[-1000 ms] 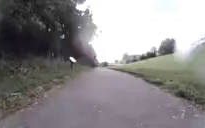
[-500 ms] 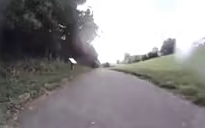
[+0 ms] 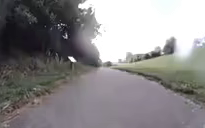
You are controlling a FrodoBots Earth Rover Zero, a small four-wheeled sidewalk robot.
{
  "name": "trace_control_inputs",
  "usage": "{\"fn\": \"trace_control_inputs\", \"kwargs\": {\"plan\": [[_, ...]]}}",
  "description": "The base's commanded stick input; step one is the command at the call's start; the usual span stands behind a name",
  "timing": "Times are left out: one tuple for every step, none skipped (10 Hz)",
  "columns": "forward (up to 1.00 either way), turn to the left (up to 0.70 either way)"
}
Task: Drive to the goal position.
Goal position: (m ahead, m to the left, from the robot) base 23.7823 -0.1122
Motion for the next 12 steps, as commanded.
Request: {"fn": "trace_control_inputs", "kwargs": {"plan": [[1.0,0.0],[1.0,0.0],[1.0,-0.1],[1.0,-0.34],[1.0,-0.4],[1.0,-0.4],[1.0,-0.4],[1.0,-0.4],[1.0,-0.39],[1.0,-0.32],[1.0,-0.03],[1.0,0.0]]}}
